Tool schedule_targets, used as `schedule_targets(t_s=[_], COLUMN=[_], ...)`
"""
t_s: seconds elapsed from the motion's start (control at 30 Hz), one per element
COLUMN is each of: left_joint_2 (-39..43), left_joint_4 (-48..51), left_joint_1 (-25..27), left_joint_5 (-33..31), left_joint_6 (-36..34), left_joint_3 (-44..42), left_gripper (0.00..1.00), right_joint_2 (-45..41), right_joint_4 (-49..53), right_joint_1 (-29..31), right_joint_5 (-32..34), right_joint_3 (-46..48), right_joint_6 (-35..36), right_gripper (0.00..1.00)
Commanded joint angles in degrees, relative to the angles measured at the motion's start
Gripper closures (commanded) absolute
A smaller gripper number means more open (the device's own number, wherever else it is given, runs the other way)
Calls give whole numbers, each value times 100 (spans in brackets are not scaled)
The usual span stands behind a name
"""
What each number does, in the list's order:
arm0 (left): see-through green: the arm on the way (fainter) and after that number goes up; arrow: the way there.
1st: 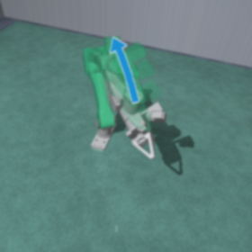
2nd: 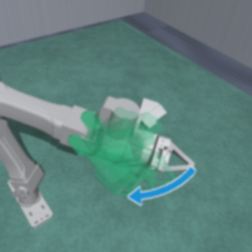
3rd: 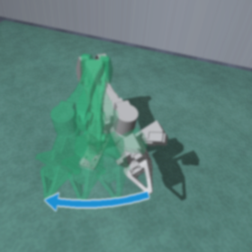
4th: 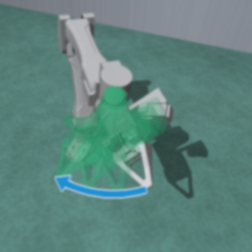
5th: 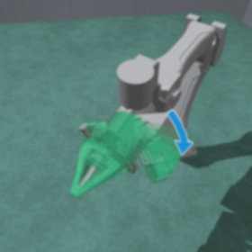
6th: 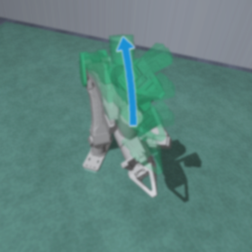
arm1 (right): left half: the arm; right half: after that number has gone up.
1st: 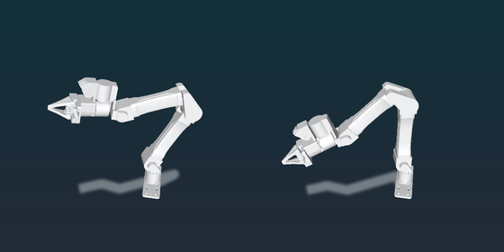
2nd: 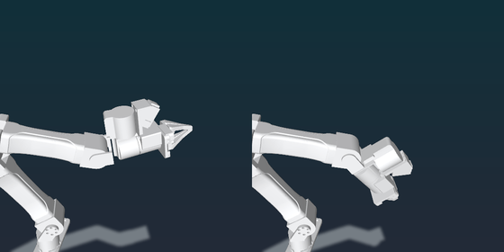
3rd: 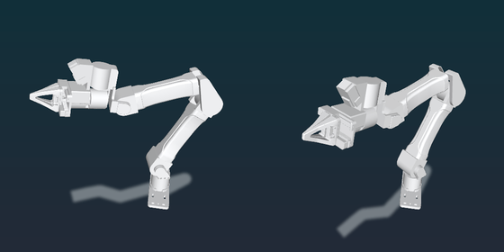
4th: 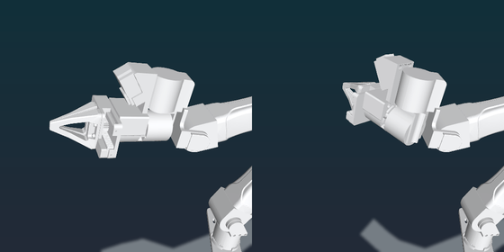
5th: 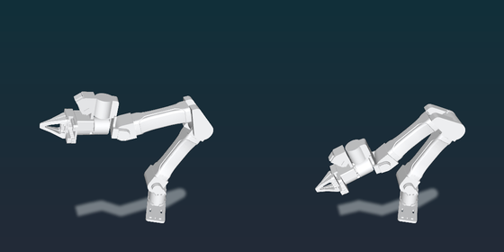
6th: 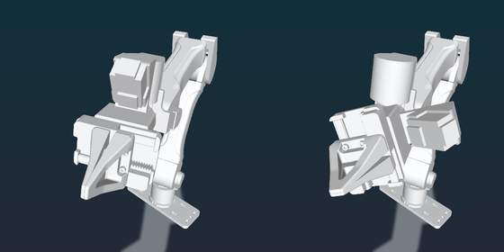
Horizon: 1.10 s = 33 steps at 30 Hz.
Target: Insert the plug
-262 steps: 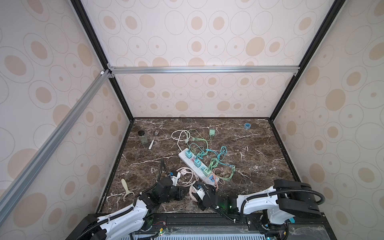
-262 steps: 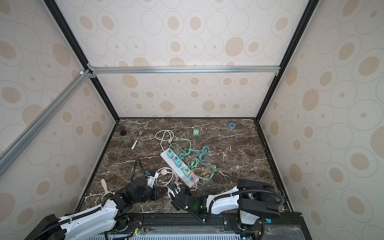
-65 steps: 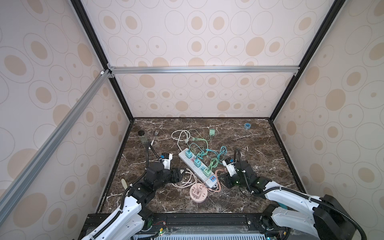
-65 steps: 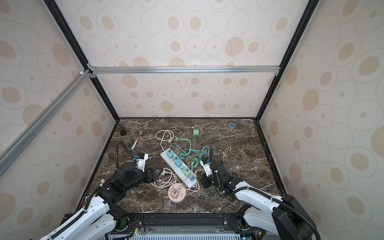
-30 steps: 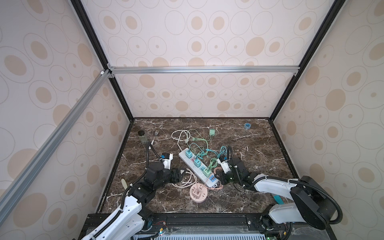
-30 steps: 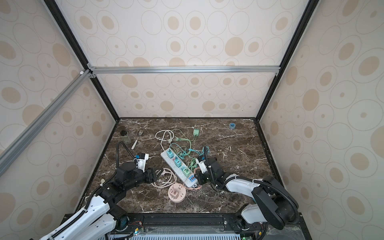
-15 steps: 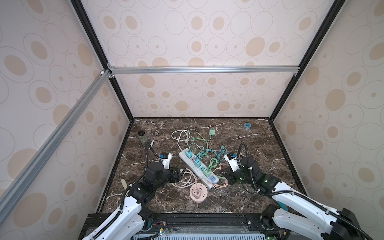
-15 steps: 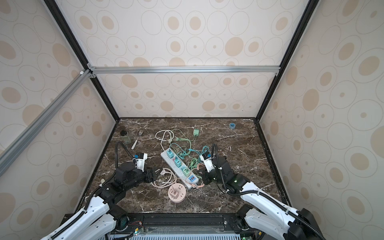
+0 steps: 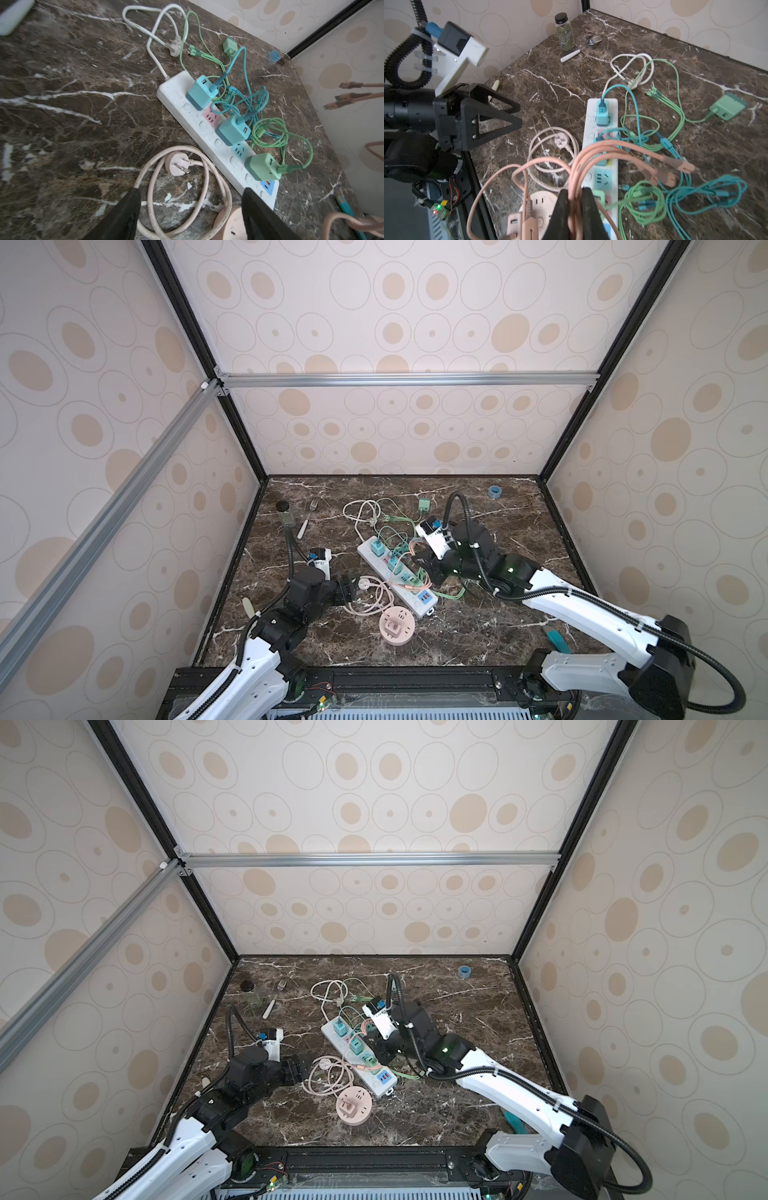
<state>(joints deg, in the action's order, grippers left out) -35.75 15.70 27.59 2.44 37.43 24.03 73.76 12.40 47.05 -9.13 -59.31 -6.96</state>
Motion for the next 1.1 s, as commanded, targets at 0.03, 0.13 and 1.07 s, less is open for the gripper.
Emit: schedule_targets(t_s=[0.03, 0.13, 1.07], left_joint_2=[324, 501, 849], left_joint_4=[413, 526, 481], left_joint_1=[-57, -62, -61], left_joint_5=[-377, -386, 86], left_joint_6=[10, 67, -228], left_joint_3=[431, 477, 757], left_gripper=[23, 23, 21], right_joint_2=[913, 1614, 2613], right_joint_4=[-411, -492, -629], right_joint_1=[94, 159, 29], right_joint_5=[-168, -249, -1357], right_joint_3=[-723, -1268, -1830], right_joint_6=[5, -96, -10], right_gripper=[100, 100, 53])
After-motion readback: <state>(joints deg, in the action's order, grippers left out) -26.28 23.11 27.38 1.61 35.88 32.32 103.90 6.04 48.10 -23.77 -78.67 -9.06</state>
